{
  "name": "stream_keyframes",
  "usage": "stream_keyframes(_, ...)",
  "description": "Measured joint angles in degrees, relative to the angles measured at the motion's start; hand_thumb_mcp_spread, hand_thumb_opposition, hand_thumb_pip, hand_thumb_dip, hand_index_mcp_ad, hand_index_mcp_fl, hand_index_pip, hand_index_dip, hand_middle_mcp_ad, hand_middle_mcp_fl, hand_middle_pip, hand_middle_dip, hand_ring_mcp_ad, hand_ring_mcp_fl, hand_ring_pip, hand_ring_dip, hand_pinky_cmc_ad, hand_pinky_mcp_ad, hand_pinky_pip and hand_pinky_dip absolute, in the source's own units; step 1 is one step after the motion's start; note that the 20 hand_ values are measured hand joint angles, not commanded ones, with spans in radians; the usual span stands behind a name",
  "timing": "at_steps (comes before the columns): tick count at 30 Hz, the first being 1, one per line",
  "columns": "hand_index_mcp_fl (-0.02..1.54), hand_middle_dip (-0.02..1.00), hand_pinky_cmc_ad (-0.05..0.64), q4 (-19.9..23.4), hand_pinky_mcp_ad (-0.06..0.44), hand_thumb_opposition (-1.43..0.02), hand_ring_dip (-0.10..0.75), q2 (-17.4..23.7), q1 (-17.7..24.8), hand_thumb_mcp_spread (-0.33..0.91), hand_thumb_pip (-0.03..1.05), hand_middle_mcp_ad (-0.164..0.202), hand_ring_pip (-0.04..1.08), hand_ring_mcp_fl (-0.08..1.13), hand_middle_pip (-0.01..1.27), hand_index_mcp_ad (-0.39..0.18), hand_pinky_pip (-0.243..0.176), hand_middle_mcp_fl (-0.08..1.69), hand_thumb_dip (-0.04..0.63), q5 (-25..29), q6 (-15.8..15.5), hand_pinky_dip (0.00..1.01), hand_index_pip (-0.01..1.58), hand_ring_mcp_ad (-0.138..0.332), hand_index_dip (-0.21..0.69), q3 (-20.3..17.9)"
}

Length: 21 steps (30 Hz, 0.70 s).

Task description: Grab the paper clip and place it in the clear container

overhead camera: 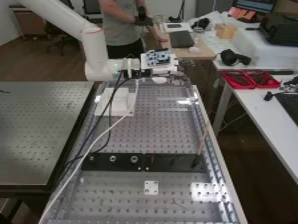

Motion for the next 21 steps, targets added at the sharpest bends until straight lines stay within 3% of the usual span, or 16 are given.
stream_keyframes(5,0.11,0.69,0.529,-1.33,0.204,-0.84,0.36,-0.08,-0.24,0.5,1.03,0.019,0.84,0.2,1.08,-0.22,-0.052,0.46,0.38,0.11,0.62,0.7,0.57,0.089,-0.204,0.04)
stream_keyframes(13,0.07,0.69,0.511,-1.88,0.208,-0.82,0.349,0.8,-0.59,0.5,1.03,0.023,0.86,0.17,1.09,-0.22,-0.054,0.43,0.379,-0.17,0.51,0.73,0.58,0.087,-0.204,-0.15)
stream_keyframes(17,0.05,0.69,0.504,-3.18,0.204,-0.8,0.337,3.95,-1.54,0.45,1.02,0.019,0.86,0.15,1.09,-0.22,-0.07,0.4,0.38,-1.16,-0.68,0.73,0.57,0.087,-0.204,-0.27)
stream_keyframes(21,0.05,0.67,0.475,-6.55,0.204,-0.8,0.333,7.16,-2.9,0.43,0.93,0.019,0.86,0.12,1.05,-0.211,-0.086,0.37,0.379,-2.65,-2.51,0.76,0.51,0.094,-0.204,-0.11)
